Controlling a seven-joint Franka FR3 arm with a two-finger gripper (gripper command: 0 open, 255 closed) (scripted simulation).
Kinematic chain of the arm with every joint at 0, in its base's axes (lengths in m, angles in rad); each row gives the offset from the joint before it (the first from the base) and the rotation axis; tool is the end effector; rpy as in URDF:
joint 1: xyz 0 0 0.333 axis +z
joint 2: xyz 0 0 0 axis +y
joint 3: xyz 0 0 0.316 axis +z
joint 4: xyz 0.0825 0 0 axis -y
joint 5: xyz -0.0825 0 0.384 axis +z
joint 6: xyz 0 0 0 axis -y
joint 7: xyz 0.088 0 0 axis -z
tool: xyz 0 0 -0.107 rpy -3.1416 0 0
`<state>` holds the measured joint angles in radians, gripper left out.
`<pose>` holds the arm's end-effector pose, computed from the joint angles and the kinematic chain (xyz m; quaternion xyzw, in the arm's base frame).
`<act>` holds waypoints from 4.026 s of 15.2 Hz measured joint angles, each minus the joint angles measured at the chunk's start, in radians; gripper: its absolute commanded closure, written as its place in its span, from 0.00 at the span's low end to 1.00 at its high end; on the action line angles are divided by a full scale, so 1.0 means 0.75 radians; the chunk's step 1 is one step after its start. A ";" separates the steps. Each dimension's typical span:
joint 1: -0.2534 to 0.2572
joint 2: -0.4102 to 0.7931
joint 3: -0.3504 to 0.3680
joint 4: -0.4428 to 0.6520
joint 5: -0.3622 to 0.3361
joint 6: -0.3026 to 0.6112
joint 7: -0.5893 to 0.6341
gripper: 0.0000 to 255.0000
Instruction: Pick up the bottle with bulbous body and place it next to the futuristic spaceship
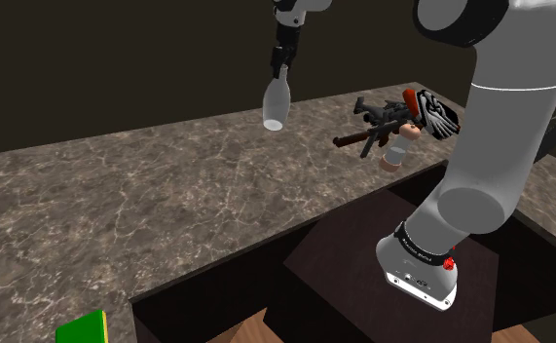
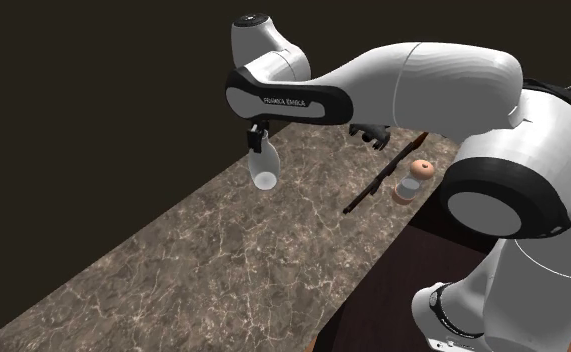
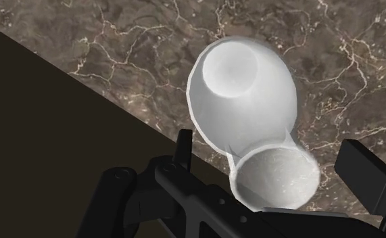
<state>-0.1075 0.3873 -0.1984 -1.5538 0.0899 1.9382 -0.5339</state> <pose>0.6462 -0.1800 0.4293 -0.9945 -0.1050 -0.0043 0.0033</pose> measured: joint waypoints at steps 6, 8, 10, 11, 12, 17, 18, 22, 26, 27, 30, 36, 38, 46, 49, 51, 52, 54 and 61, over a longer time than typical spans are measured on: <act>0.000 0.000 0.000 0.000 0.000 0.001 0.000 1.00; 0.000 0.000 0.000 0.000 0.000 0.001 0.000 1.00; 0.000 0.000 0.000 0.000 0.000 0.001 0.000 1.00; 0.000 0.000 0.000 0.000 0.000 0.001 0.000 1.00; 0.000 0.000 0.000 0.000 0.000 0.001 0.000 1.00; -0.001 -0.005 -0.001 0.042 -0.002 -0.048 0.003 1.00; -0.002 -0.006 -0.001 0.057 -0.003 -0.064 0.002 1.00; -0.002 -0.022 -0.003 0.110 -0.007 -0.131 0.007 1.00; -0.005 -0.023 -0.004 0.183 -0.008 -0.205 0.009 1.00; -0.006 -0.022 -0.005 0.201 -0.008 -0.221 0.009 1.00; -0.006 -0.023 -0.005 0.250 -0.009 -0.272 0.012 1.00; -0.017 -0.003 -0.007 0.389 -0.006 -0.391 0.011 1.00; -0.019 0.004 -0.007 0.436 -0.004 -0.431 0.012 1.00; -0.041 0.069 -0.007 0.681 0.008 -0.611 0.013 1.00; -0.052 0.112 -0.006 0.807 0.016 -0.694 0.017 1.00; -0.067 0.169 -0.003 0.940 0.027 -0.770 0.019 1.00; -0.070 0.175 -0.003 0.960 0.029 -0.785 0.018 1.00; -0.078 0.110 -0.012 0.883 0.020 -0.773 -0.007 1.00; -0.115 -0.235 -0.064 0.427 -0.038 -0.661 -0.137 1.00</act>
<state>-0.1938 0.2112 -0.2463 -1.2334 0.0612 1.4423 -0.6363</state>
